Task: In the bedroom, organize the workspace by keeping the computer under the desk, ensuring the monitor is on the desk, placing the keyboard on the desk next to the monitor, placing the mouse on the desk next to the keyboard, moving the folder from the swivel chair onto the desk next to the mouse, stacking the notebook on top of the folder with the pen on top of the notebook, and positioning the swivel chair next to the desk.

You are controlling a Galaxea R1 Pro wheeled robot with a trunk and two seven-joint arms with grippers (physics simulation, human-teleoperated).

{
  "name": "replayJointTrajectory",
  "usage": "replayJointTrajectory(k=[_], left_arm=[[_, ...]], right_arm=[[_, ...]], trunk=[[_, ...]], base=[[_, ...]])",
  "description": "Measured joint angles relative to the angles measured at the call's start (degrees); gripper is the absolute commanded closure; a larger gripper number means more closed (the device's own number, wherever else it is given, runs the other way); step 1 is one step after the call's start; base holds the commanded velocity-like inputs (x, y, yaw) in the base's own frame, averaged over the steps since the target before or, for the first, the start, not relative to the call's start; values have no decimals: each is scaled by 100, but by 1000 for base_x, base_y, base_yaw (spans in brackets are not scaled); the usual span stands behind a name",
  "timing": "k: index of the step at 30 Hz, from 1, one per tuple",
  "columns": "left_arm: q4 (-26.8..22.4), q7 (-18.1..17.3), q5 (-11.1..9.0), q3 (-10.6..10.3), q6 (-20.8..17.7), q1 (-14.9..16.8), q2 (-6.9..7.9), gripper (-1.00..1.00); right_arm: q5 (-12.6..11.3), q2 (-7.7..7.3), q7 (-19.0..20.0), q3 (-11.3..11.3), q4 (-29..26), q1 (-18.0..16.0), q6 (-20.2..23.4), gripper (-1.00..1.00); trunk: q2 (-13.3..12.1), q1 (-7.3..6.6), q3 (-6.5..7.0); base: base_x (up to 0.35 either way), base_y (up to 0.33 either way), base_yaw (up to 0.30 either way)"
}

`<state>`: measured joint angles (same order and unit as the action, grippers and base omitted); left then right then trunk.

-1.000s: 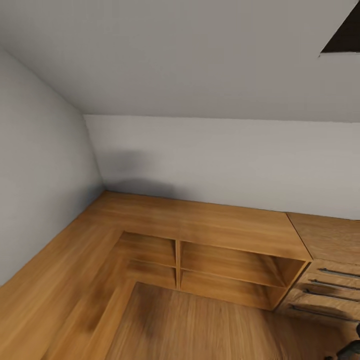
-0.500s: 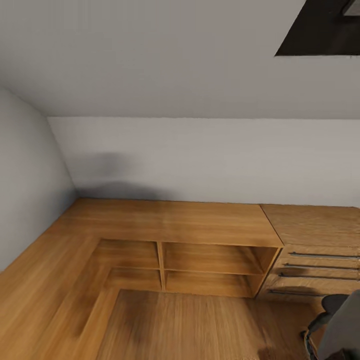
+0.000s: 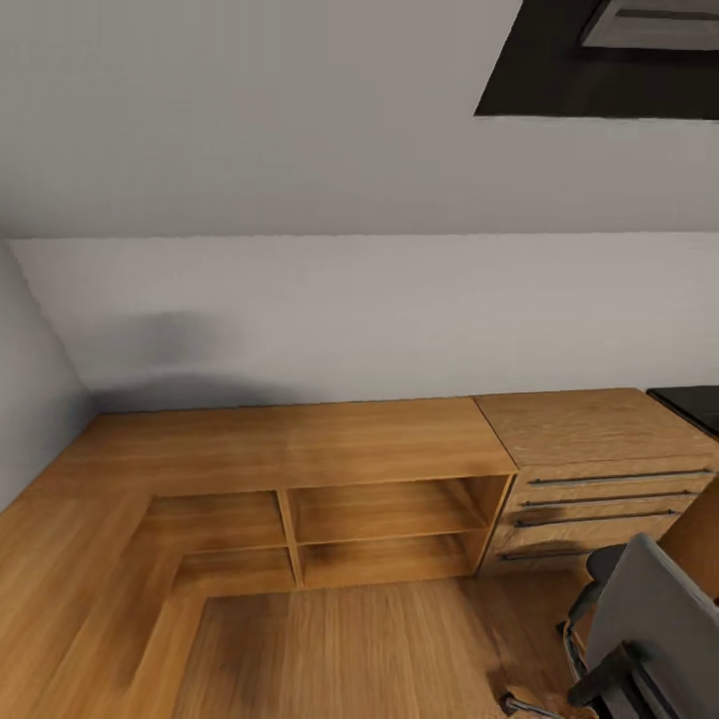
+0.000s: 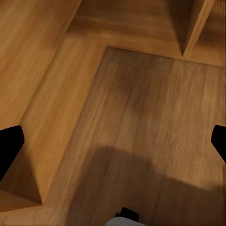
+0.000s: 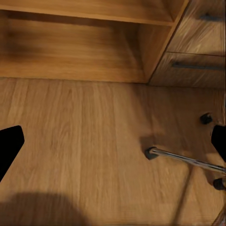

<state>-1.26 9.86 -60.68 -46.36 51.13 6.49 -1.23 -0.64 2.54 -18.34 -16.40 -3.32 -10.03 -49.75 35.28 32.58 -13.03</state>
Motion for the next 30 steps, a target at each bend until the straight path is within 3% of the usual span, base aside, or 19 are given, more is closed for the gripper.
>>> replayJointTrajectory(k=[30], left_arm=[[4, 0, 0, 0, 1, 2, 0, -100]], right_arm=[[0, -1, 1, 0, 0, -1, 1, -100]], trunk=[[0, 0, 0]], base=[[0, 8, -298]])
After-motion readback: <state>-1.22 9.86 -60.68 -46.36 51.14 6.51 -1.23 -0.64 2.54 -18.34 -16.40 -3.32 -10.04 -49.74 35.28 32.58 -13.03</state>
